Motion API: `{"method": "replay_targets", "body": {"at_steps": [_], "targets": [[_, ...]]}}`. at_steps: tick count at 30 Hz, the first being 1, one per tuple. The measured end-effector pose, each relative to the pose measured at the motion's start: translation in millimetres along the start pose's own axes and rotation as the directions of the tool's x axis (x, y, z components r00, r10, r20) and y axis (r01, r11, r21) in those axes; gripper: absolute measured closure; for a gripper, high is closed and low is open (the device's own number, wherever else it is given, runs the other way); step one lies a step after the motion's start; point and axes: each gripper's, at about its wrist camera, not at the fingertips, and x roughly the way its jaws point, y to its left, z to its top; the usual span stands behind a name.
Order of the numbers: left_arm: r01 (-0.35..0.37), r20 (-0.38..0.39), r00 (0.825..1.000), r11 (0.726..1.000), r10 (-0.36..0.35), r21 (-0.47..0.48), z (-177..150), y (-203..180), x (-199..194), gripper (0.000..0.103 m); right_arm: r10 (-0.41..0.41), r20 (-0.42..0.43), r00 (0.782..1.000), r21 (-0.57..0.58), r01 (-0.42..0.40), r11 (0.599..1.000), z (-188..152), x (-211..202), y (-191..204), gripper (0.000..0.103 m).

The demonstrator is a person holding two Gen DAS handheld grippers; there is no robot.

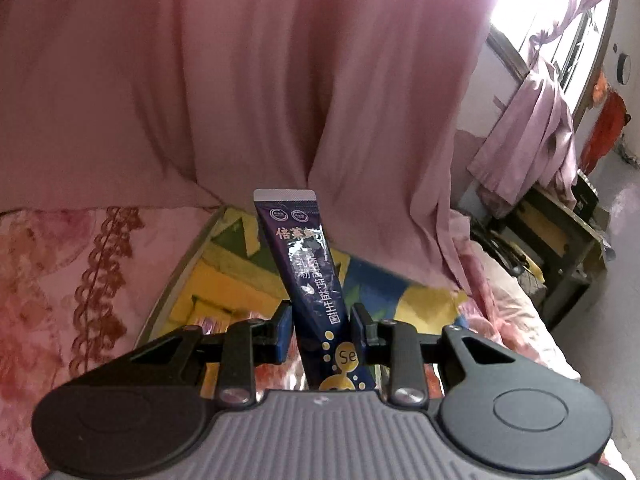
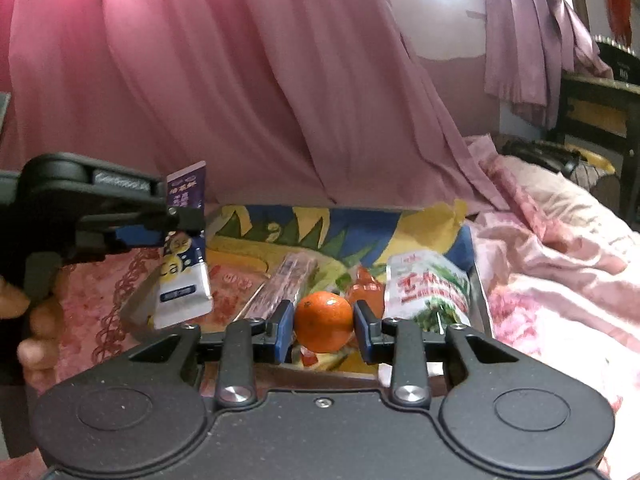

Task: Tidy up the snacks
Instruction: 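Carry the blue tube and mandarin orange over the tray with both grippers, then lower the blue tube into the tray and open left gripper while right releases the orange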

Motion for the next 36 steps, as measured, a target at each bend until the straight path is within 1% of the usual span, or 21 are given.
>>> {"method": "replay_targets", "body": {"at_steps": [4,8,11,16,28,31,34,35,36], "targets": [[-0.006,0.018,1.000,0.999,0.006,0.032,-1.6,1.3,14.2,0.070,0.003,-0.011,1.000,-0.006,-0.003,1.000,-0.7,15.6,4.9,0.068],[-0.017,0.001,1.000,1.000,0.017,0.026,-7.2,7.5,27.3,0.070,-0.008,-0.018,1.000,-0.046,0.007,0.999,-3.2,28.0,11.0,0.068],[-0.029,-0.010,1.000,0.999,0.029,0.024,-9.4,11.8,34.9,0.070,-0.018,-0.013,1.000,-0.059,0.017,0.998,-3.7,38.0,12.9,0.068],[-0.032,-0.035,0.999,0.999,0.033,0.041,-13.4,12.6,44.0,0.070,-0.023,-0.037,0.999,-0.069,0.021,0.997,-7.3,51.5,15.6,0.068],[-0.044,-0.090,0.995,0.999,0.045,0.016,-24.0,17.3,60.4,0.069,-0.029,-0.041,0.999,-0.071,0.026,0.997,-9.2,58.0,15.7,0.067],[-0.048,-0.089,0.995,0.999,0.049,0.016,-24.4,17.1,60.5,0.069,-0.032,-0.041,0.999,-0.071,0.029,0.997,-9.4,57.9,16.0,0.068],[-0.048,-0.090,0.995,0.999,0.049,0.009,-23.2,18.2,59.5,0.068,-0.034,-0.042,0.999,-0.069,0.032,0.997,-9.3,58.4,16.2,0.068],[-0.047,-0.091,0.995,0.999,0.047,0.006,-22.6,18.6,59.3,0.066,-0.035,-0.043,0.998,-0.067,0.032,0.997,-9.4,58.5,16.4,0.067],[-0.046,-0.095,0.994,0.999,0.046,0.004,-21.8,19.5,59.0,0.061,-0.035,-0.043,0.998,-0.067,0.032,0.997,-9.3,58.6,16.6,0.065]]}}
